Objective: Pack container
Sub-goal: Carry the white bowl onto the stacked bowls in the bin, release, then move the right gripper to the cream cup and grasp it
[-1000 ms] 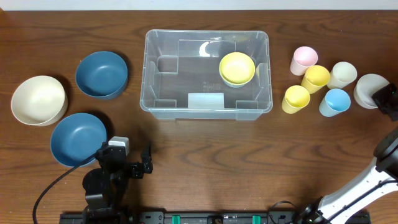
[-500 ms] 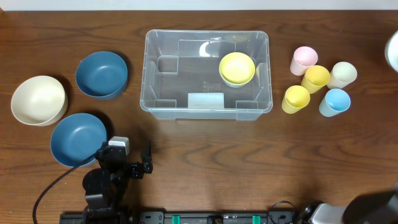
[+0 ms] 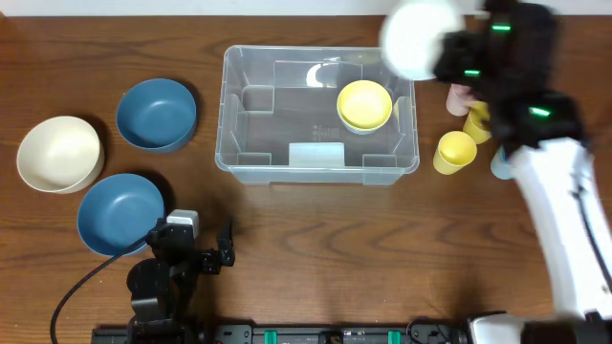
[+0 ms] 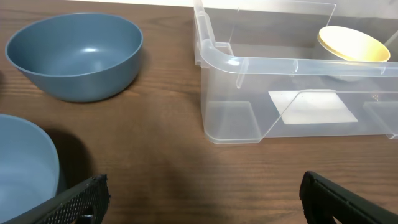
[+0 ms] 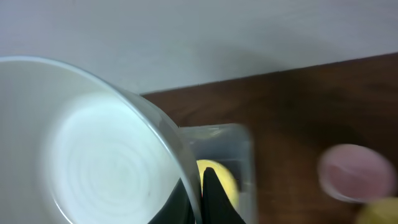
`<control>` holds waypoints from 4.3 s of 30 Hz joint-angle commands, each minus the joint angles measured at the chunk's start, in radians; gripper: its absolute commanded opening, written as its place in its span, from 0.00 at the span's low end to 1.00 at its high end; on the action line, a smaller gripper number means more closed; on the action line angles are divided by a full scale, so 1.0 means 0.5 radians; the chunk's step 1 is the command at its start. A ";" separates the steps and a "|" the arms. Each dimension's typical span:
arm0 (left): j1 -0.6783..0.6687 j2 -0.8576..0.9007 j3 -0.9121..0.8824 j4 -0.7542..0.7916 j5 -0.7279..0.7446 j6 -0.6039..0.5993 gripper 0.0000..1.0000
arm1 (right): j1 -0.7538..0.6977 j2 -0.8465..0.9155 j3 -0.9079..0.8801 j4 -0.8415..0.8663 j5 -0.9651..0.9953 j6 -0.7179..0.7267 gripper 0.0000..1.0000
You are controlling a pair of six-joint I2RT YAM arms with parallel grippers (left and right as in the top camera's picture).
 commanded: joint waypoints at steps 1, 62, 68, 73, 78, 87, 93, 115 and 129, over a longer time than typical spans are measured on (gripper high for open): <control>0.012 -0.002 -0.040 -0.003 -0.011 0.034 0.98 | 0.182 0.204 0.005 0.079 0.310 -0.050 0.01; 0.012 -0.002 -0.040 -0.003 -0.011 0.034 0.98 | -0.464 0.390 0.575 -1.187 0.259 0.074 0.64; 0.012 -0.002 -0.040 -0.003 -0.011 0.034 0.98 | -0.883 0.443 0.480 -1.290 0.203 0.033 0.64; 0.012 -0.002 -0.040 -0.003 -0.011 0.034 0.98 | -1.048 0.488 0.364 -1.155 0.194 -0.012 0.62; 0.012 -0.002 -0.040 -0.003 -0.011 0.034 0.98 | -1.144 0.563 0.243 -0.981 0.202 -0.011 0.61; 0.012 -0.002 -0.040 -0.003 -0.011 0.034 0.98 | -1.244 0.829 0.207 -0.781 0.199 -0.030 0.58; 0.012 -0.002 -0.040 -0.003 -0.011 0.034 0.98 | -1.241 0.993 0.207 -0.657 0.166 -0.061 0.57; 0.012 -0.002 -0.040 -0.003 -0.011 0.034 0.98 | -1.235 1.128 0.203 -0.521 0.125 -0.072 0.01; 0.012 -0.002 -0.040 -0.003 -0.011 0.034 0.98 | -1.238 1.035 0.217 -0.540 0.120 -0.086 0.01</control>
